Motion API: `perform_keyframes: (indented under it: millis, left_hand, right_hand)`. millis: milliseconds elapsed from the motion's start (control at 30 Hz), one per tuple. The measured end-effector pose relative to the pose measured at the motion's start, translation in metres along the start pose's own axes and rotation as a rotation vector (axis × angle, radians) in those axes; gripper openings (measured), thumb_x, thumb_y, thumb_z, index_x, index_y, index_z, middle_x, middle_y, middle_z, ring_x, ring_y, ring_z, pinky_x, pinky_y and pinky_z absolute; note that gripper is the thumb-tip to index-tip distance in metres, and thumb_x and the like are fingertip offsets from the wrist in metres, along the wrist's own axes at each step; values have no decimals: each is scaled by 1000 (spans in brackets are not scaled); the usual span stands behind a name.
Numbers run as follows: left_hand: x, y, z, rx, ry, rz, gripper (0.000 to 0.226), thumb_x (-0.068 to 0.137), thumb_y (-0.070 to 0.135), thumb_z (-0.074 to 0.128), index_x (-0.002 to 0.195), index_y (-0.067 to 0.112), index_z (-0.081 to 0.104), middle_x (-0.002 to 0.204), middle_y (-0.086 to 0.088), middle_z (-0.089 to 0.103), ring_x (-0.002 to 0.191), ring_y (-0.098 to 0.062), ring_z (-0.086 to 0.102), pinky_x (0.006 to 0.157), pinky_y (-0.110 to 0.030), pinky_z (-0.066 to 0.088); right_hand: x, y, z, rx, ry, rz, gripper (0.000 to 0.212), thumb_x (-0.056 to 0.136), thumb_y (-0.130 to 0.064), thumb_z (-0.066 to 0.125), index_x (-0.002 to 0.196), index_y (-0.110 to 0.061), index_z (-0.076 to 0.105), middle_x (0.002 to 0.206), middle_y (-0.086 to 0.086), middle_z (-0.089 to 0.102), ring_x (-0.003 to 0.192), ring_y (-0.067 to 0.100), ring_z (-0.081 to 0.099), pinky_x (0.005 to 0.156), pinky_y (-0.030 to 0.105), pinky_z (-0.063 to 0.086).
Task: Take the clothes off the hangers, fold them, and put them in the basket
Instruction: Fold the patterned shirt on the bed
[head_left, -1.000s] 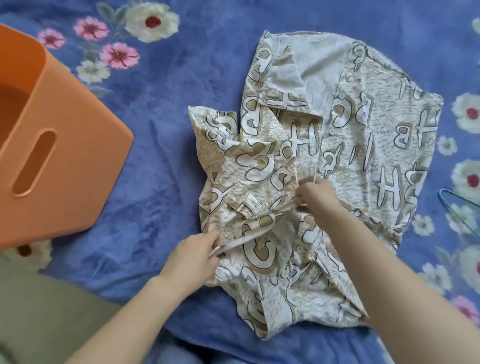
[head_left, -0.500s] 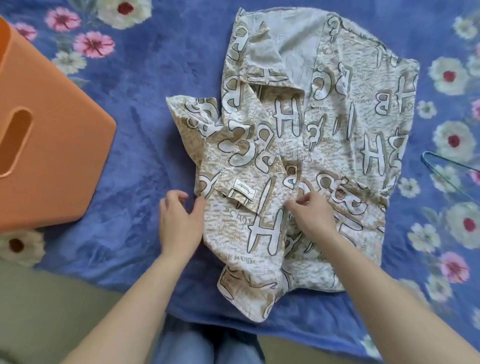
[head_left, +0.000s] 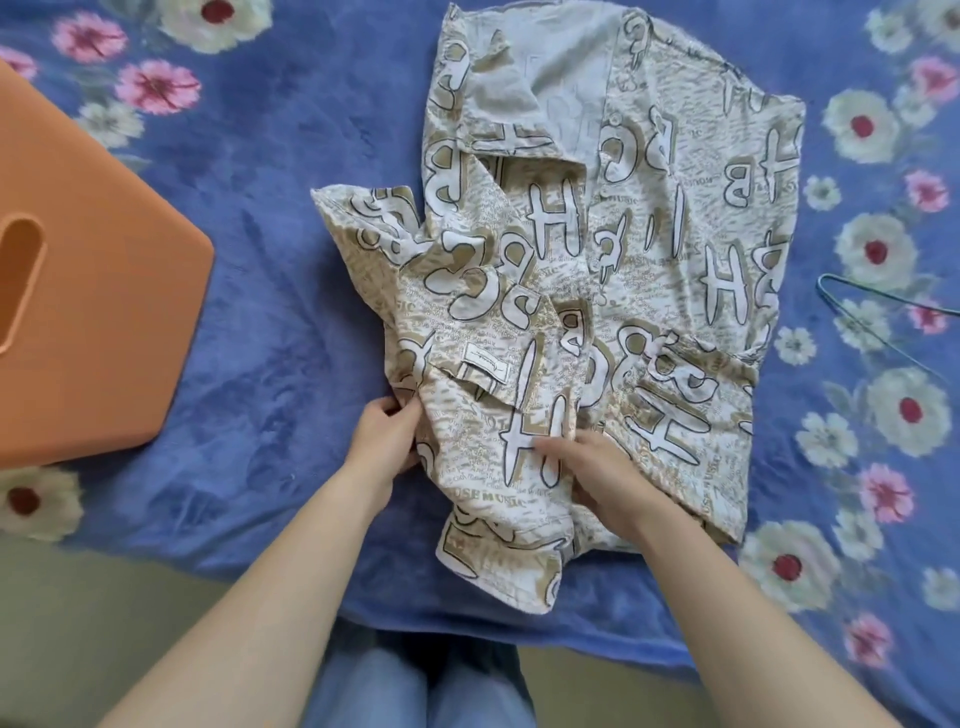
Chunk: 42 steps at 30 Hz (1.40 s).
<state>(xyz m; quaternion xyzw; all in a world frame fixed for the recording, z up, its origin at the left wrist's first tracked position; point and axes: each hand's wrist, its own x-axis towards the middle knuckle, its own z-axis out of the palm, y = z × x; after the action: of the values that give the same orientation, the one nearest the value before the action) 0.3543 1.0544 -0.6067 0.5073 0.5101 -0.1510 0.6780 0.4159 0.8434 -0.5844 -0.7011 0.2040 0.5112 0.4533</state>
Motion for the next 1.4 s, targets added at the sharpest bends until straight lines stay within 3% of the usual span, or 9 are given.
perform_keyframes:
  millis: [100, 233, 367, 500, 667, 800, 967, 1233, 1400]
  left_hand:
    - [0, 9, 11, 12, -71, 0, 14, 99, 22, 53, 107, 14, 61, 99, -5, 71, 88, -18, 65, 73, -31, 54]
    - [3, 6, -8, -185, 122, 104, 51, 86, 50, 61, 120, 13, 61, 128, -11, 63, 120, -28, 59, 103, -49, 46]
    - [-6, -28, -45, -159, 413, 97, 33, 91, 49, 60, 101, 18, 65, 114, -12, 68, 105, -28, 64, 88, -42, 54]
    - [-27, -45, -42, -331, 96, -95, 41, 88, 60, 52, 110, 28, 63, 105, -6, 71, 95, -22, 67, 80, -33, 51]
    - [-49, -54, -11, -61, -210, -101, 79, 50, 55, 90, 109, 7, 71, 107, -9, 74, 104, -21, 69, 97, -38, 50]
    - [-40, -47, -7, 53, -193, -74, 49, 71, 34, 85, 111, 11, 69, 104, 0, 75, 101, -15, 70, 97, -34, 51]
    - [-52, -56, -18, 475, -293, -426, 26, 92, 26, 63, 72, 9, 62, 57, -5, 64, 49, -17, 62, 45, -19, 47]
    - [-41, -50, -23, 1119, -674, -848, 79, 90, 76, 25, 87, 7, 65, 83, -8, 71, 64, -23, 68, 54, -23, 52]
    - [-28, 44, 1, 934, -607, -390, 60, 97, 55, 45, 87, 1, 70, 81, -11, 75, 66, -23, 68, 55, -27, 54]
  right_hand:
    - [0, 19, 0, -83, -86, 71, 85, 61, -54, 86, 124, -6, 55, 120, 10, 66, 83, 13, 64, 68, 28, 48]
    - [-10, 26, -8, 79, -109, 64, 44, 87, -31, 72, 113, 2, 62, 86, 7, 70, 69, 19, 63, 59, 28, 51]
    - [-30, 35, -19, -60, -136, 286, 55, 90, -53, 58, 89, 1, 66, 78, 19, 72, 56, 23, 64, 50, 26, 49]
    - [-40, 68, -24, -132, -104, 577, 82, 82, -77, 47, 90, 3, 65, 80, 19, 73, 58, 25, 66, 50, 25, 47]
    - [-33, 99, -13, 652, 250, 244, 22, 89, -22, 64, 104, -7, 65, 104, 16, 71, 92, 26, 67, 76, 33, 52]
    - [-31, 85, -17, 856, 233, 118, 13, 88, 0, 53, 89, -8, 62, 82, 6, 70, 70, 16, 65, 73, 31, 51]
    - [-37, 94, -44, 301, 222, 336, 7, 87, 0, 55, 82, -5, 53, 54, 5, 49, 43, 18, 49, 40, 23, 41]
    - [-42, 71, -63, -461, -94, 567, 41, 95, -36, 55, 73, -1, 54, 60, 20, 65, 39, 23, 55, 39, 21, 42]
    - [-31, -11, -77, -372, -9, 214, 45, 99, -30, 52, 69, 3, 59, 62, 17, 68, 44, 21, 59, 41, 26, 47]
